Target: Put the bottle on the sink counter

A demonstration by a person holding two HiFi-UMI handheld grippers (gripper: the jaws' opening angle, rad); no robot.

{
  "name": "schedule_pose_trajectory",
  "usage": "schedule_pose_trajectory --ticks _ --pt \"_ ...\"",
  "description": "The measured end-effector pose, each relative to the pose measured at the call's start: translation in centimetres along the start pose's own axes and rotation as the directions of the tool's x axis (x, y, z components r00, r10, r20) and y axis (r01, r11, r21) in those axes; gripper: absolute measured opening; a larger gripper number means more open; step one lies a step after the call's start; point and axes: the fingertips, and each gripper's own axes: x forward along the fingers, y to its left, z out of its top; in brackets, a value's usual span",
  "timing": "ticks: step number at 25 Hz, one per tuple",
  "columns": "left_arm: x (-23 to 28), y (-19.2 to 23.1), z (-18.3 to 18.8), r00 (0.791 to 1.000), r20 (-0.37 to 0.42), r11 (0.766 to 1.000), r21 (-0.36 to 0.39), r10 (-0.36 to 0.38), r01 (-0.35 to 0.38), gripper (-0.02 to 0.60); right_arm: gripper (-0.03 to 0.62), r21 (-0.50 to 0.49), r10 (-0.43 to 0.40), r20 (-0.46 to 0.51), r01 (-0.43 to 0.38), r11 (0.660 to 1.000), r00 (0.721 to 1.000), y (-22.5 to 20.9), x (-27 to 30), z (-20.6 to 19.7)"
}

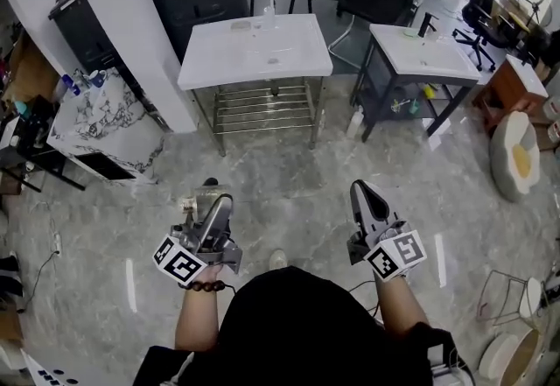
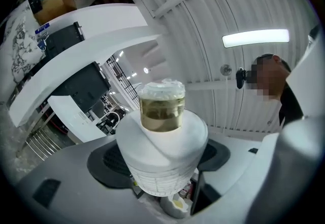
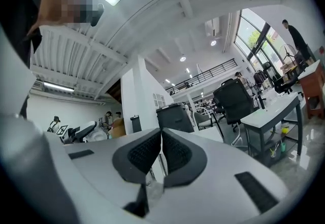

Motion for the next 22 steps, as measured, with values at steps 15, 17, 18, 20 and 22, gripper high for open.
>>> schedule_pose_trajectory --ticks 15,17,18,20,22 --pt "6.3 8.5 3.5 0.997 -0.045 0.998 0.014 -0.056 0.057 0.351 0.032 -0.018 0.046 -0.067 -0.048 0.999 0.997 -0.4 13.6 -3.0" --pt "7.3 10.1 3.7 0.998 -0.049 0.999 0.003 -0.037 0.038 0.351 0.032 -0.013 0.057 -0.082 -0.059 0.998 0.995 -0.9 15.8 -3.2" --pt "7.8 10.8 3.7 0.998 -0.051 1.0 0.002 -0.024 0.024 0.351 0.032 -0.013 0.064 -0.086 -0.066 0.998 0.994 -1.1 16.7 -3.2" --pt "8.9 12.2 3.5 0.998 -0.057 1.0 0.017 0.0 0.001 0.351 0.032 -0.018 0.081 -0.088 -0.083 0.996 0.993 -1.9 18.4 -3.2" --pt "10.5 13.3 3.4 0.998 -0.058 0.999 0.035 0.013 -0.011 0.351 0.032 -0.02 0.101 -0.082 -0.103 0.994 0.991 -3.2 20.4 -2.9"
